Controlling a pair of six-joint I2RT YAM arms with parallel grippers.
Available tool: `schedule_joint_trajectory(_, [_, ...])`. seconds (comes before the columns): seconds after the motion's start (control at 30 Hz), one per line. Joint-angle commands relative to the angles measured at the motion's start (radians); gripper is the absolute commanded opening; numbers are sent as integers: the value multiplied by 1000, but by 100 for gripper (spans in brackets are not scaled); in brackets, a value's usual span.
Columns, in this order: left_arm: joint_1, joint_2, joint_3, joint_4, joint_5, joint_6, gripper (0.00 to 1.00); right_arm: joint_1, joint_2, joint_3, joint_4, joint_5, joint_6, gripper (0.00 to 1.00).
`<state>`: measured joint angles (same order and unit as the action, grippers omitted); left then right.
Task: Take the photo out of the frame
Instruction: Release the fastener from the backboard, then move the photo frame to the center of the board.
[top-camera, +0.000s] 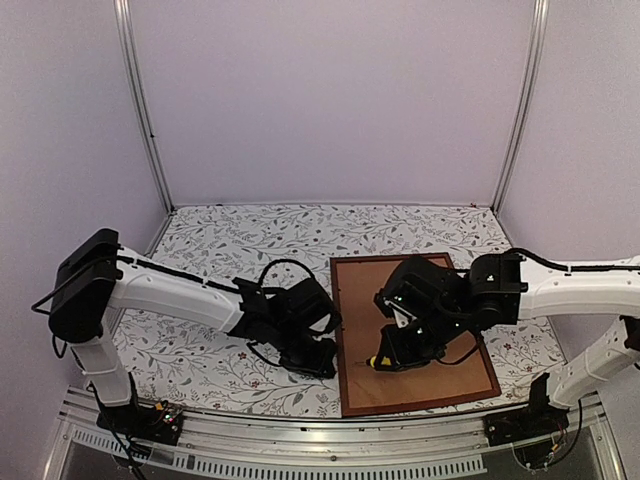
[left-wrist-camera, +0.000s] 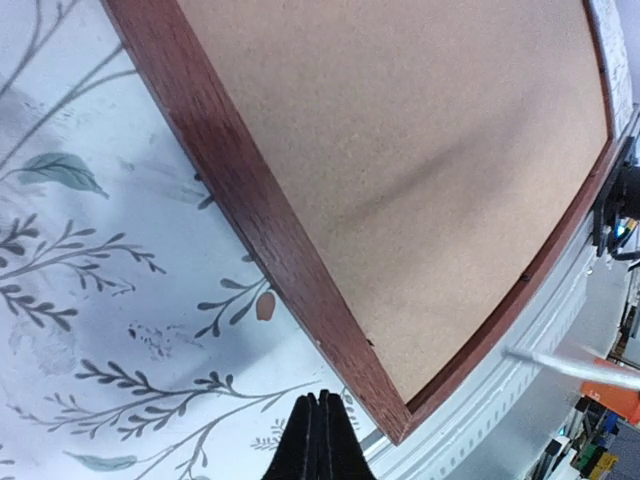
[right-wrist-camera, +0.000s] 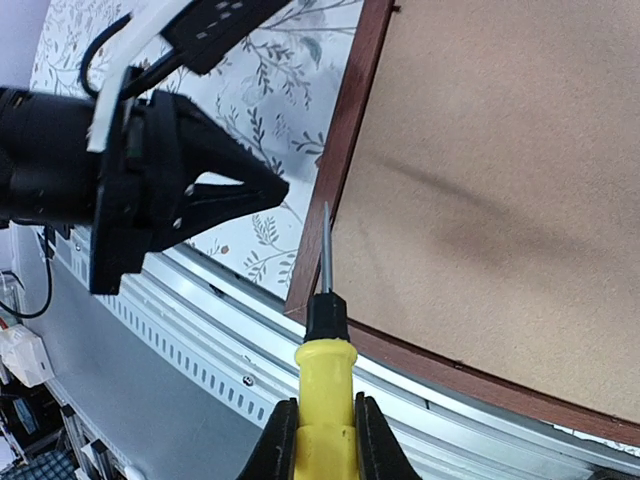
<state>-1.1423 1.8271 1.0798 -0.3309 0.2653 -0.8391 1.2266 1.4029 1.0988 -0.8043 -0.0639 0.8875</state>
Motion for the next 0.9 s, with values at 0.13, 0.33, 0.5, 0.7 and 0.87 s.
schedule_joint_trajectory(0.13, [50, -90, 49, -81, -104, -14, 5, -206, -82, -59, 143, -139, -152, 0])
schedule_joint_trajectory(0.33, [134, -53, 98, -77, -113, 27, 10, -358, -71, -73, 200, -248, -267, 0])
schedule_joint_trajectory(0.5, [185, 24, 173, -93, -124, 66, 17, -438, -27, -68, 236, -312, -330, 0])
schedule_joint_trajectory(0.7, [230, 122, 284, -112, -111, 96, 22, -496, 43, -57, 270, -376, -383, 0])
schedule_joint_trajectory(0.87, [242, 183, 348, -132, -112, 115, 22, -536, 103, -42, 283, -433, -435, 0])
